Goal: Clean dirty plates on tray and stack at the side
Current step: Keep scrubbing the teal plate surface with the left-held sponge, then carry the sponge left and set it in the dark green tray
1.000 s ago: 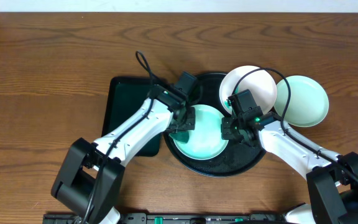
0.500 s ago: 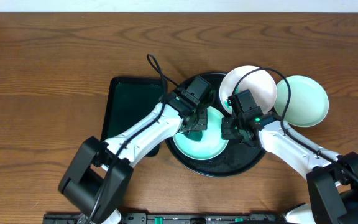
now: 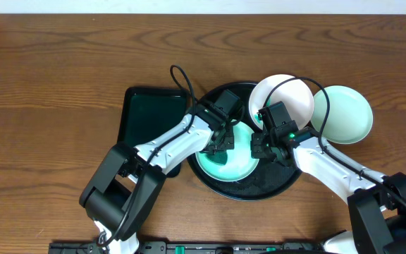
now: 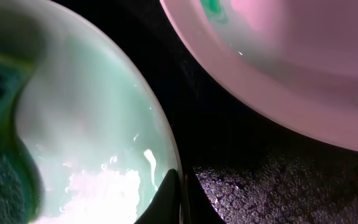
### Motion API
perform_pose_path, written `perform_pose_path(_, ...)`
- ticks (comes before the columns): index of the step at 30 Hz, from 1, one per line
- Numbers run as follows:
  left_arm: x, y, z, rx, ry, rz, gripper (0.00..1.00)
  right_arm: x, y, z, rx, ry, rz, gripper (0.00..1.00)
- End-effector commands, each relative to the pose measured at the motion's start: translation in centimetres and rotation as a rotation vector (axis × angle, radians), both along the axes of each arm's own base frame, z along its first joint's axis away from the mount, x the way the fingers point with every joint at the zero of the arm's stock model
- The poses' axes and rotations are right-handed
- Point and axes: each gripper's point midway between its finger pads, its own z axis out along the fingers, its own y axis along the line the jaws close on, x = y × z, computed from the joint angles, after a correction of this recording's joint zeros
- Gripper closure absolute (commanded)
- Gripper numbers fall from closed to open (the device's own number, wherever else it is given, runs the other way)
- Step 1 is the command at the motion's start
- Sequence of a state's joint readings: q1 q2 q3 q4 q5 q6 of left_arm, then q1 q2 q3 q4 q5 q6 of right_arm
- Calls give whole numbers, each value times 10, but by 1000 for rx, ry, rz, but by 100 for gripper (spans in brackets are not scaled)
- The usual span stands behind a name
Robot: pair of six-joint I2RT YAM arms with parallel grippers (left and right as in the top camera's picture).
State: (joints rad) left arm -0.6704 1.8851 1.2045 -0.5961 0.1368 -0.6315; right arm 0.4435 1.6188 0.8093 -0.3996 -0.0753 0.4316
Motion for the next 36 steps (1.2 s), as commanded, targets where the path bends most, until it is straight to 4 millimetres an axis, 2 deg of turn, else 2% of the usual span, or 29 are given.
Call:
perform_pose_path(1, -22, -18, -5, -102, 114, -48, 92, -2, -1, -3, -10, 6, 3, 99)
perform_pose_path(6, -29, -30, -1, -173, 147, -84, 93, -2, -1, -3, -10, 5, 3, 99)
perform_pose_path(10, -24, -36, 11, -204, 112, -126, 92, -2, -1, -3, -10, 6, 3, 99)
perform_pose_path(12, -13, -33, 23, -193, 50, -132, 93, -2, -1, -3, -10, 6, 3, 99)
perform_pose_path(17, 5, -15, 37, -125, -51, -91, 93, -2, -1, -3, -10, 6, 3, 99)
perform_pose_path(24, 14, 11, 31, 2, -97, -49, 93, -2, -1, -3, -10, 6, 3, 99)
perform_pose_path(29, 9, 13, 24, 8, -75, -16, 93, -2, -1, -3, -10, 5, 3, 99)
perform_pose_path(36, 0, 7, 2, 22, -42, -14, 92, -2, -1, -3, -10, 6, 3, 99)
